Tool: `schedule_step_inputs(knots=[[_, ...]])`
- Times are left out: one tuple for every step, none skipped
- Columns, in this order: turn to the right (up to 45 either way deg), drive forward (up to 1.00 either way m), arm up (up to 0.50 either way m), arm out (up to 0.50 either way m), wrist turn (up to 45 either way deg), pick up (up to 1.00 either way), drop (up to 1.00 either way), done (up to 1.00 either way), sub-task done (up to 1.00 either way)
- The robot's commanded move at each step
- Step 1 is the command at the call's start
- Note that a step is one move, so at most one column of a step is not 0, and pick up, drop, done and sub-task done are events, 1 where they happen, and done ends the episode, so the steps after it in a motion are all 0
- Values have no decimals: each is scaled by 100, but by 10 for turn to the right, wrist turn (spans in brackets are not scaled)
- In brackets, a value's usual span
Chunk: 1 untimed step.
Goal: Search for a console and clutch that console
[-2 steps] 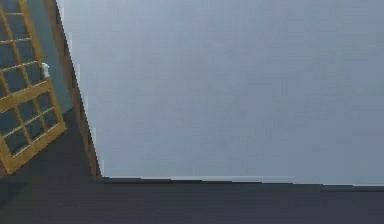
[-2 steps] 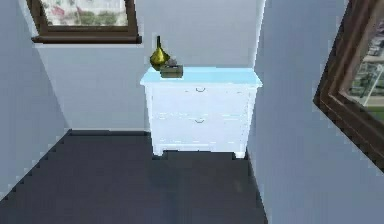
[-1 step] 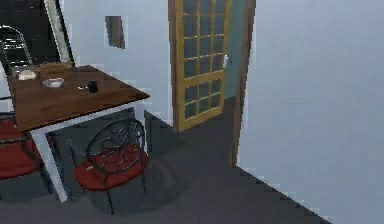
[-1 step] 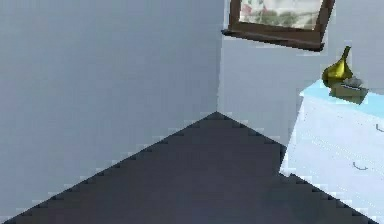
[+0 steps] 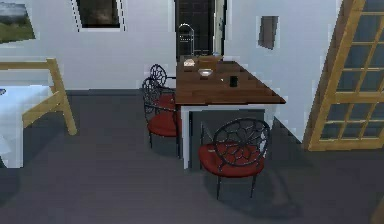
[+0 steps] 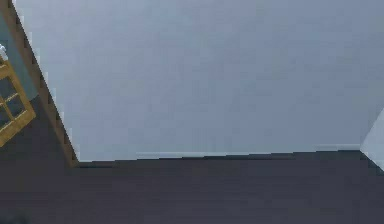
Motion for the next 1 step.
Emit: schedule_step_inputs(knots=[[0, 45, 0, 0, 0, 0, 0, 0, 0]])
